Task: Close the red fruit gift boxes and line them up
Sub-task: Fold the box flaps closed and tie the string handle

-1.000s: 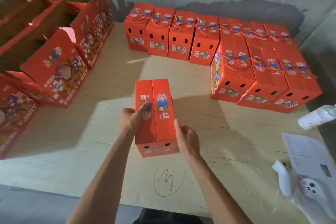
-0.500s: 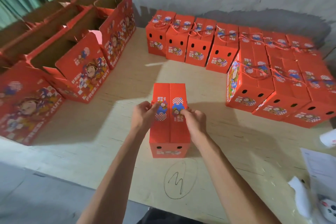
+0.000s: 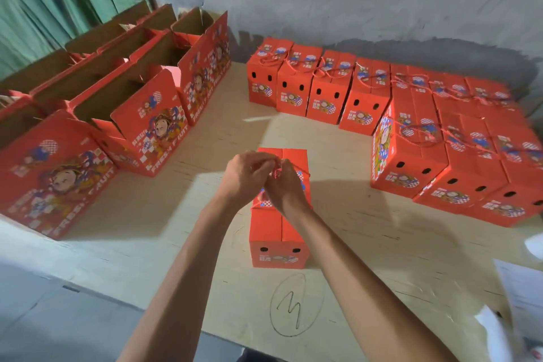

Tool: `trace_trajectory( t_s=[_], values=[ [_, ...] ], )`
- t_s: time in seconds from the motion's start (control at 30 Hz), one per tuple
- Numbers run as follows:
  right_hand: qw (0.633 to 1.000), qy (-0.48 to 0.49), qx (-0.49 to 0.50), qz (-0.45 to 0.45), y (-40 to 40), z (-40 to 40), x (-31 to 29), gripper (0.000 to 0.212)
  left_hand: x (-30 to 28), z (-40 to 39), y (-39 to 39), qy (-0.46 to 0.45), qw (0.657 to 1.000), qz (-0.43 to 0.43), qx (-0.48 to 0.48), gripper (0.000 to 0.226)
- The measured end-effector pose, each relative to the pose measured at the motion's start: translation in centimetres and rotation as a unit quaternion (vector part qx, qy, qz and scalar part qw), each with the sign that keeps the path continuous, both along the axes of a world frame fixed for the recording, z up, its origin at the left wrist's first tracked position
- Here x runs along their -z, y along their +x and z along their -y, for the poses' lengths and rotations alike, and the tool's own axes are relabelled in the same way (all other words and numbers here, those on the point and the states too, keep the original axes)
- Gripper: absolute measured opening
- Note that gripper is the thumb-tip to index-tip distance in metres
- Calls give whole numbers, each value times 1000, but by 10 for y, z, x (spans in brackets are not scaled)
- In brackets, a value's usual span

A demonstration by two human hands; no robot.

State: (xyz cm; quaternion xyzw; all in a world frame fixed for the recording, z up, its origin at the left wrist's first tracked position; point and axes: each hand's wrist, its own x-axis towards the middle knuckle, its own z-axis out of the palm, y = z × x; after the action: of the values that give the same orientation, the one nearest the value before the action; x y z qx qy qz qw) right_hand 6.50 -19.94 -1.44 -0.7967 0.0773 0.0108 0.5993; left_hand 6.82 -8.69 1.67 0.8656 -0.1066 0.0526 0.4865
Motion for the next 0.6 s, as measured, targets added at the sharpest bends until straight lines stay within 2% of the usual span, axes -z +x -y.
trace_trajectory(
  t_s=[0.1,0.23,0.37,0.47,0.6],
  values=[
    [998,51,-12,-39,6,2,-6,24,5,4,1,5,1000,15,-19,17],
    [984,136,73,-91,20,13,-23,31,11,13,5,-71,994,6,-81,20],
    [980,131,131,-68,32,27,-30,43,37,11,3,-35,998,-42,-38,20],
    [980,135,140,-51,36,36,-30,45,59,18,1,-47,995,-83,-8,24],
    [979,128,156,-29,48,50,-35,43,63,42,11,-44,995,-83,19,24]
  ],
)
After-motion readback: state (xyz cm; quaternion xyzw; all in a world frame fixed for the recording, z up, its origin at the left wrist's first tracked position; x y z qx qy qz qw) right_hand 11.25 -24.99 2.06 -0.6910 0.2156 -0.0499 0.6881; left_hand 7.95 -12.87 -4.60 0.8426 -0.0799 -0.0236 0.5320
